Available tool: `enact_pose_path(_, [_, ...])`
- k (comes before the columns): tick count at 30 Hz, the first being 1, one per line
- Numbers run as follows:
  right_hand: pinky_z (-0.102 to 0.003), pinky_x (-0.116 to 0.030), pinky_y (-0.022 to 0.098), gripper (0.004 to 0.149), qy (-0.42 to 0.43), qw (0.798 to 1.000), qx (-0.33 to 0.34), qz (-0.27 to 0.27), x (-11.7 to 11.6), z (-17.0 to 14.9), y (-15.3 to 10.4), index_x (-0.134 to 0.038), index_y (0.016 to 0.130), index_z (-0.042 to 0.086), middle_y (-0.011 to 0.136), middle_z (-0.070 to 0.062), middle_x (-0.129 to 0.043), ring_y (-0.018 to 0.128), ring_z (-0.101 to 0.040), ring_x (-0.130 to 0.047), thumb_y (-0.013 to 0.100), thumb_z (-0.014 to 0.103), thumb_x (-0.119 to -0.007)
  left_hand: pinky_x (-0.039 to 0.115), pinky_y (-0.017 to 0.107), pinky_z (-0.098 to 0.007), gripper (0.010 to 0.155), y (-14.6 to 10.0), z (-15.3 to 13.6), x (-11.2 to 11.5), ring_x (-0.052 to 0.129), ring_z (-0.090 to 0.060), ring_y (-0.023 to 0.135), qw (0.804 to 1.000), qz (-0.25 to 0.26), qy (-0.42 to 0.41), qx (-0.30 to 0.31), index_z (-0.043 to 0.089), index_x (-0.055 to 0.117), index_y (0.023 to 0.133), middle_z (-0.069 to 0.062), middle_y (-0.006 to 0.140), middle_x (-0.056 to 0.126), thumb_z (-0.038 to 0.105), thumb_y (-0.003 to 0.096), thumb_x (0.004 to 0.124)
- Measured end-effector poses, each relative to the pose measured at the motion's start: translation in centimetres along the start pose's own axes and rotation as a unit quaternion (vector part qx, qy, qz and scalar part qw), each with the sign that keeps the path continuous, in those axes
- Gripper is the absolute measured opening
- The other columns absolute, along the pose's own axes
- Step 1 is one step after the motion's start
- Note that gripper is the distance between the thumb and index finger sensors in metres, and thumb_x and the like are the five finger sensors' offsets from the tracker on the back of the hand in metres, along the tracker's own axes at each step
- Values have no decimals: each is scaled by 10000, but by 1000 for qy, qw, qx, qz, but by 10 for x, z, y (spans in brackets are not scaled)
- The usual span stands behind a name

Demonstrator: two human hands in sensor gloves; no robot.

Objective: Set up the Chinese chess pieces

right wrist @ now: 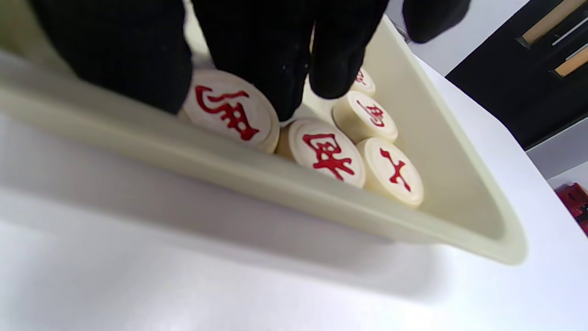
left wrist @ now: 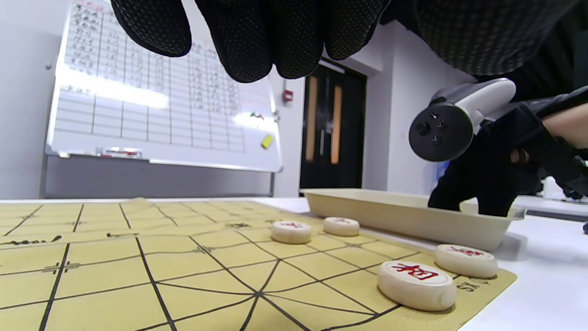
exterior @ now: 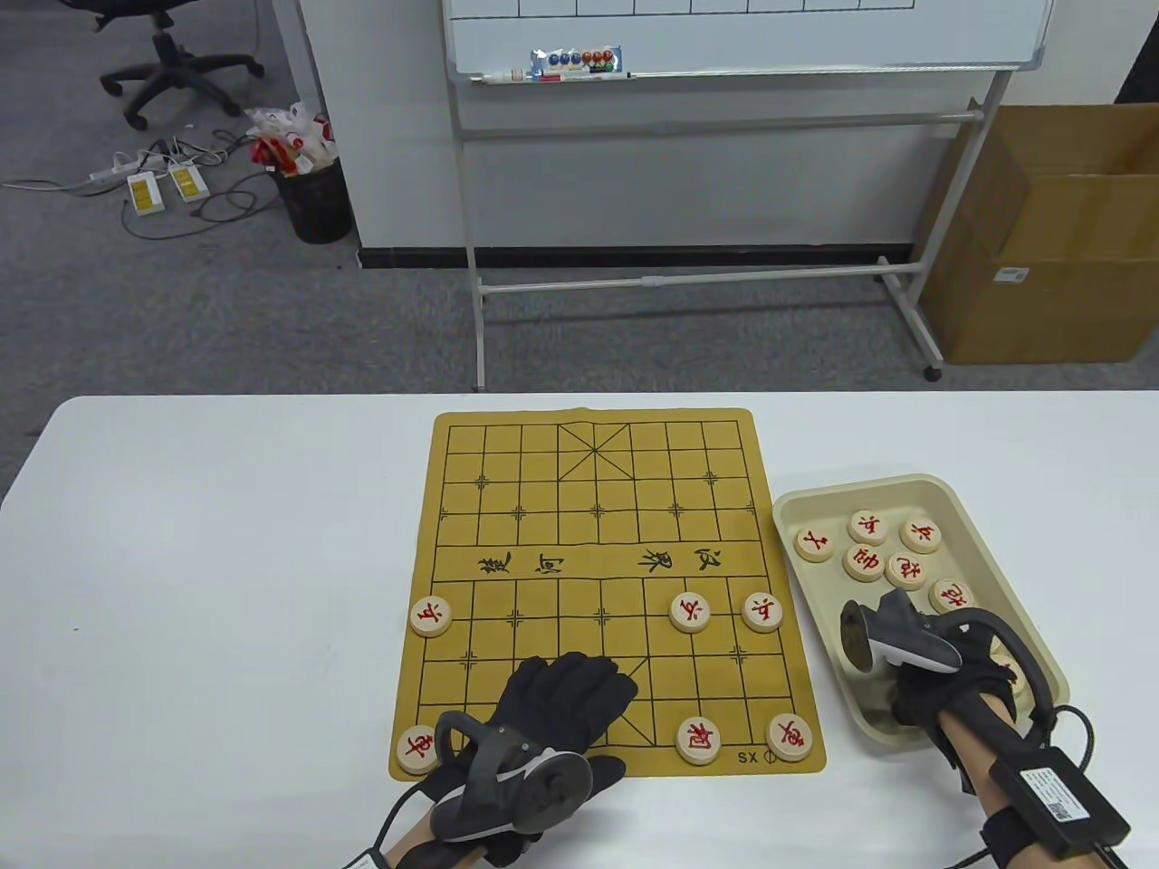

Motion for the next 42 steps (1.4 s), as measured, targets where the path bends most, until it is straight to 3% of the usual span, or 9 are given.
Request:
enact_pose_path(7, [-665, -434, 782, 817, -29, 999, -2, -15, -1, 6, -1, -605, 1073, 194, 1005, -23, -833, 1060, -309, -720, 377, 514, -890, 583, 781, -585, 789, 0, 0, 0, 674, -249, 1069, 1000, 1, -2, 0, 314, 523, 1054, 15, 1137, 614, 590, 347, 737])
enact_pose_path(15, [-684, -420, 774, 794, -20, 997, -2, -74, 6, 5, -8, -591, 1071, 228, 1025, 0, -807, 1034, -303, -770, 385, 506, -878, 581, 782, -584, 788, 0, 1, 0, 673, -249, 1069, 1000, 3, -3, 2, 315, 523, 1054, 15, 1137, 615, 590, 347, 737])
enact_pose_path(18, [-679, -441, 775, 792, -4, 994, 1, -113, 19, 3, -17, -589, 1069, 223, 1028, -13, -796, 995, -303, -822, 385, 500, -877, 582, 781, -585, 790, 0, 1, 0, 674, -250, 1069, 1000, 3, -3, 1, 313, 522, 1055, 15, 1137, 615, 590, 347, 738])
enact_pose_path(23, [-640, -614, 740, 748, 49, 980, 30, -191, 51, 4, -41, -630, 1037, 186, 1024, -120, -743, 841, -285, -950, 392, 473, -875, 582, 781, -584, 789, 0, 1, 0, 675, -250, 1069, 1000, 2, -2, 1, 314, 522, 1054, 17, 1137, 615, 589, 347, 738])
enact_pose_path(26, [-636, -615, 738, 733, 86, 967, 71, -230, 69, 16, -60, -649, 1030, 187, 1032, -133, -717, 853, -301, -913, 392, 458, -884, 582, 781, -585, 789, 0, 1, 0, 676, -249, 1068, 1000, 2, -2, 1, 314, 523, 1054, 17, 1136, 616, 589, 347, 738])
enact_pose_path(31, [-614, -599, 747, 703, 95, 941, 166, -278, 85, 68, -93, -684, 1031, 220, 1048, -131, -690, 869, -310, -857, 394, 445, -881, 583, 781, -584, 789, 0, 1, 0, 676, -247, 1069, 1000, 2, -2, 1, 315, 523, 1053, 18, 1136, 616, 590, 346, 738])
enact_pose_path(36, [-598, -617, 744, 734, 89, 934, 238, -252, 77, 121, -105, -664, 1040, 186, 1040, -112, -734, 867, -289, -902, 390, 452, -878, 582, 781, -585, 788, 0, 1, -1, 677, -248, 1068, 1000, 4, -1, 2, 313, 523, 1054, 17, 1136, 617, 588, 348, 738])
enact_pose_path(42, [-609, -598, 746, 733, 73, 940, 243, -228, 62, 145, -96, -657, 1040, 172, 1039, -117, -735, 870, -292, -907, 397, 448, -874, 582, 781, -585, 787, -1, 1, -1, 678, -249, 1068, 1000, 3, -1, 2, 313, 523, 1054, 17, 1136, 617, 589, 348, 736])
Point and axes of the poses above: the tracker on the back of each hand, its own z axis roughly to the thumb side, its own y axis roughly from the wrist to the fingertips, x = y × z, the point moved 5 cm from there along y, roughly from the wrist to the fingertips
